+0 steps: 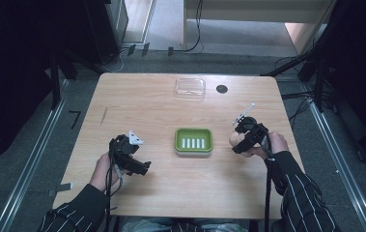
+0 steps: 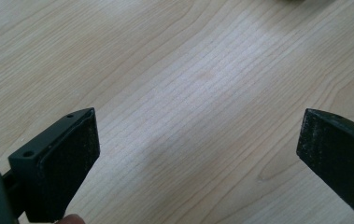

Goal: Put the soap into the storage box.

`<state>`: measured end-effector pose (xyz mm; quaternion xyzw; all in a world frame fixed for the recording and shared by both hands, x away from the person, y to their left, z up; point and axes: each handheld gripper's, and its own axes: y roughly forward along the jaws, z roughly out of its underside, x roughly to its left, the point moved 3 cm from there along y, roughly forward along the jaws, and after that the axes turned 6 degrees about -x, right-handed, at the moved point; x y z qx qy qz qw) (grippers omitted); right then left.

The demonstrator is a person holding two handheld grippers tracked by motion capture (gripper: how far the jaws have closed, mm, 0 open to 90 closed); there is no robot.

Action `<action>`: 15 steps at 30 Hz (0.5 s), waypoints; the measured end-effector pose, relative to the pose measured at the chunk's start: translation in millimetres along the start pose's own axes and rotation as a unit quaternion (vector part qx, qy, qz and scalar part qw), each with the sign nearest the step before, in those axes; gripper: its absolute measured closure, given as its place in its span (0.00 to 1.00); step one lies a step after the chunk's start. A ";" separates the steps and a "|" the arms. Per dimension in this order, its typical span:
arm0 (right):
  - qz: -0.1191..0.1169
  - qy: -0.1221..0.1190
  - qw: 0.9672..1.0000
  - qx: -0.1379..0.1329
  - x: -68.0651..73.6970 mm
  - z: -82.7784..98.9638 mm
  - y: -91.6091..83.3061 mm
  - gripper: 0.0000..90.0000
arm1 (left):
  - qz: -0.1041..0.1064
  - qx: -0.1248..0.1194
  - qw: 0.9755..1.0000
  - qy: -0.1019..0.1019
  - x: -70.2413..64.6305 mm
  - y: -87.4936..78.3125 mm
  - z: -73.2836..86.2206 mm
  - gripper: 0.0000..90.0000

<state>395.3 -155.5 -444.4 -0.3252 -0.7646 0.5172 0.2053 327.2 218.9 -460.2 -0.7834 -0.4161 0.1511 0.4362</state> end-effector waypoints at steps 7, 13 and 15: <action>0.005 -0.002 1.000 -0.006 -0.1 -8.8 -1.2 0.37 | -0.002 -0.002 1.000 -0.003 0.8 -0.4 0.5 0.00; 0.004 -0.011 1.000 -0.009 0.6 -15.2 -0.8 0.37 | -0.001 -0.002 1.000 -0.003 0.4 -0.5 0.5 0.00; 0.003 -0.014 1.000 -0.009 0.8 -16.7 -0.9 0.37 | -0.001 -0.002 1.000 -0.003 0.5 -0.6 0.7 0.00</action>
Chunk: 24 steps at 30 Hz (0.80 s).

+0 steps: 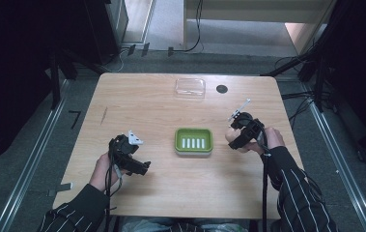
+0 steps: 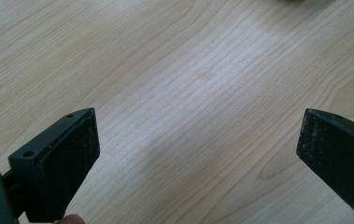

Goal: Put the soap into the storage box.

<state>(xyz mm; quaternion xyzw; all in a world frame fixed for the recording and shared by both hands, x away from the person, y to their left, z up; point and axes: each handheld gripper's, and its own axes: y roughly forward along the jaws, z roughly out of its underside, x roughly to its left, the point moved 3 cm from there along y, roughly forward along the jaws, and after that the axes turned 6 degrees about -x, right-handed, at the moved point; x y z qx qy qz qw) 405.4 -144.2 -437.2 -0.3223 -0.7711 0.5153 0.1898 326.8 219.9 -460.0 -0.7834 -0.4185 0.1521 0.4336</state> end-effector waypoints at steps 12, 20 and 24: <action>0.000 -0.003 1.000 -0.004 -0.5 -2.7 -1.4 0.37 | 0.002 0.003 1.000 0.004 -1.1 0.9 -0.5 0.00; -0.001 -0.010 1.000 -0.011 -0.1 -10.5 -2.7 0.37 | 0.002 0.002 1.000 0.002 -0.2 -0.2 0.4 0.00; 0.000 -0.012 1.000 -0.013 1.2 -14.4 -3.0 0.37 | 0.001 0.001 1.000 0.002 -0.1 -0.3 0.4 0.00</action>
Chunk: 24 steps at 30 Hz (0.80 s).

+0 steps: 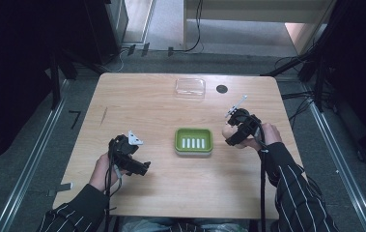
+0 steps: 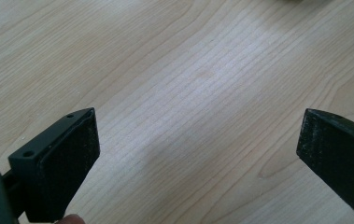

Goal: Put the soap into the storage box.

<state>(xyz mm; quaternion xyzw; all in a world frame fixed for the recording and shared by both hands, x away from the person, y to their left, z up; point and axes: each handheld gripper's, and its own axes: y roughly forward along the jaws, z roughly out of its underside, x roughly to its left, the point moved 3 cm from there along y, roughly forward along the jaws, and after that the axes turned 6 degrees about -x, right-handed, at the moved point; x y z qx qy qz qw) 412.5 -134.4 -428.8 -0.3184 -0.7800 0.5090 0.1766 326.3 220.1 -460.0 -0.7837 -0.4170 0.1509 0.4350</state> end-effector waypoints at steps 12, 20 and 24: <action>-0.006 -0.009 1.000 -0.004 0.0 -9.6 2.8 0.37 | 0.002 0.001 1.000 0.001 -0.1 0.5 -0.1 0.00; -0.009 -0.016 1.000 -0.006 2.0 -17.5 5.7 0.37 | 0.001 0.000 1.000 0.001 0.1 0.6 -0.2 0.00; -0.009 -0.017 1.000 -0.006 3.2 -20.7 6.0 0.37 | 0.001 0.000 1.000 0.001 0.1 0.6 -0.1 0.00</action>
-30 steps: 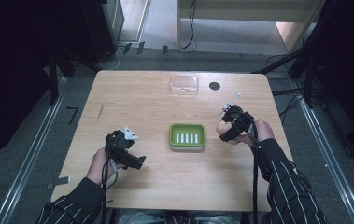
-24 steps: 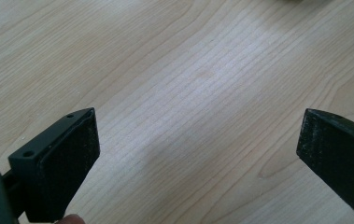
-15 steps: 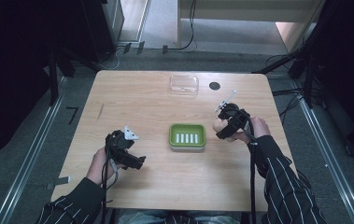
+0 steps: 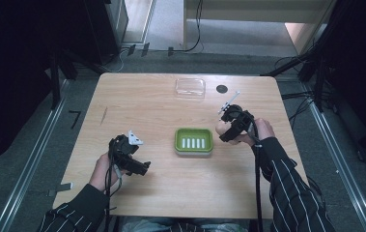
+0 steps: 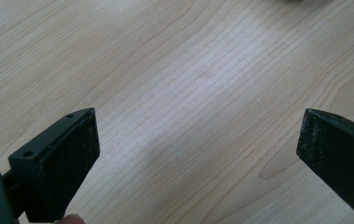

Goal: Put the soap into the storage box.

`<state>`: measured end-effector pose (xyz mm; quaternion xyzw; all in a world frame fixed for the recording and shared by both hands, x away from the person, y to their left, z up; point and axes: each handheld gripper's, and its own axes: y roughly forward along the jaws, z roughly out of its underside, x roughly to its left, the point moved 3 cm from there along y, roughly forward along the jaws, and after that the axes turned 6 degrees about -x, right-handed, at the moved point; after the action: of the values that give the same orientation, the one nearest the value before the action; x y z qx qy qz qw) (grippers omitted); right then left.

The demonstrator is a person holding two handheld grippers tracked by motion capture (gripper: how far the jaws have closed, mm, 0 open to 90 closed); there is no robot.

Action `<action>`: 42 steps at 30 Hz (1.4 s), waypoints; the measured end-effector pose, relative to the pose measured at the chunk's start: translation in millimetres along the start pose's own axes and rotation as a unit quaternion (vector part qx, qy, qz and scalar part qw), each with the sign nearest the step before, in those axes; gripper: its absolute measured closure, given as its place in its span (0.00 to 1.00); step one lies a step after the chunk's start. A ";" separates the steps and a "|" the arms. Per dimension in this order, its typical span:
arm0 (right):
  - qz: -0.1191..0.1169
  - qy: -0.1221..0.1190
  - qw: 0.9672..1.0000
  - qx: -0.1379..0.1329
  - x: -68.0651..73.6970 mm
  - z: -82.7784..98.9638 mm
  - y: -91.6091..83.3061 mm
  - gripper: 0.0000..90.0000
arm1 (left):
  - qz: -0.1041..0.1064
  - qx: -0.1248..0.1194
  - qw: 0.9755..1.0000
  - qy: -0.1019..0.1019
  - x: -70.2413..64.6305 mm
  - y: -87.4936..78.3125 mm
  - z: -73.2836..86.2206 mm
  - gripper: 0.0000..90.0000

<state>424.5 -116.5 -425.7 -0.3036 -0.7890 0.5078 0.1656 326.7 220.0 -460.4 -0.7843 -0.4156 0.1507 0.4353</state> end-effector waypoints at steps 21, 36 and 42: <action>-0.006 -0.021 1.000 -0.005 6.1 -15.9 3.3 0.37 | -0.002 -0.002 1.000 -0.002 0.2 -0.2 0.3 0.00; -0.013 -0.040 0.999 -0.007 13.4 -24.1 6.8 0.37 | 0.000 0.001 1.000 0.000 -0.1 0.8 -0.3 0.00; -0.016 -0.051 0.999 -0.006 18.3 -30.5 8.6 0.37 | -0.001 -0.002 1.000 -0.003 0.9 0.1 0.5 0.00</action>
<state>430.6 -80.6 -421.2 -0.2660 -0.8043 0.5148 0.1317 327.0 220.9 -460.6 -0.7842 -0.4176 0.1523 0.4329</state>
